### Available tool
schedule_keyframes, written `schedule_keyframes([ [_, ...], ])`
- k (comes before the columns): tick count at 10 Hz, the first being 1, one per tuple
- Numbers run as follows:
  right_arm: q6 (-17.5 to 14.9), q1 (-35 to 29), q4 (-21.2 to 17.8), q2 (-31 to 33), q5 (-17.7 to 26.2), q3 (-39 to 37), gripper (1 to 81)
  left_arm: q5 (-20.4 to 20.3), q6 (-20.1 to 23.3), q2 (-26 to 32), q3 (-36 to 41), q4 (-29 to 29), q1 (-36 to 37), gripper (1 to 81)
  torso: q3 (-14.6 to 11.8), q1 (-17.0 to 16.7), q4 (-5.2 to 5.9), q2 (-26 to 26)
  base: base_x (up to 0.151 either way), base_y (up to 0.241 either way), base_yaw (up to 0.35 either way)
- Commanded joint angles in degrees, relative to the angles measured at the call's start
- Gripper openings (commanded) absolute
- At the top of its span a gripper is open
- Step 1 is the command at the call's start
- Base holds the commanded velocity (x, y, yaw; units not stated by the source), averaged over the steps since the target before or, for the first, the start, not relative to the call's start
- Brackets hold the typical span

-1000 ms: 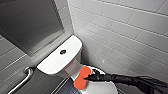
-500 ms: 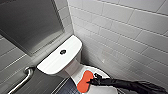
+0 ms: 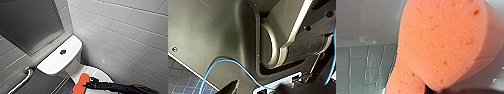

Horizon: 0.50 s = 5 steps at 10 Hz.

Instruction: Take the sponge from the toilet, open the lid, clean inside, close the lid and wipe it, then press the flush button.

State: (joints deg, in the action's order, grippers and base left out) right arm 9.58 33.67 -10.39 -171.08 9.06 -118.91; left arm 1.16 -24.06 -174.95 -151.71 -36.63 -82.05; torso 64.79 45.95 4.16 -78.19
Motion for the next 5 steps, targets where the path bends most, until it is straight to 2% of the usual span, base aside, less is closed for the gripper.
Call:
schedule_keyframes([
  [1, -0.3, -2.6, 1.4, -0.7, 2.7, 0.0, 1.0, 4.0, 0.2, -0.1, 0.1, 0.1, -1.5, 81.1, 0.0, 0.0, 0.0, 0.0, 0.0, 0.0, 0.0],
  [3, -0.4, -0.2, 1.6, 1.3, 1.9, -1.1, 1.0, 4.0, 0.2, -0.1, 0.1, 0.0, -1.5, 81.1, 0.0, 0.0, 0.0, 0.0, 0.0, 0.0, 0.0],
  [5, 0.2, 0.2, 1.5, 6.7, 1.5, 4.7, 1.0, 4.0, 0.2, -0.1, 0.1, 0.0, -1.5, 81.1, 0.0, 0.0, 0.0, 0.0, 0.0, 0.0, 0.0],
])
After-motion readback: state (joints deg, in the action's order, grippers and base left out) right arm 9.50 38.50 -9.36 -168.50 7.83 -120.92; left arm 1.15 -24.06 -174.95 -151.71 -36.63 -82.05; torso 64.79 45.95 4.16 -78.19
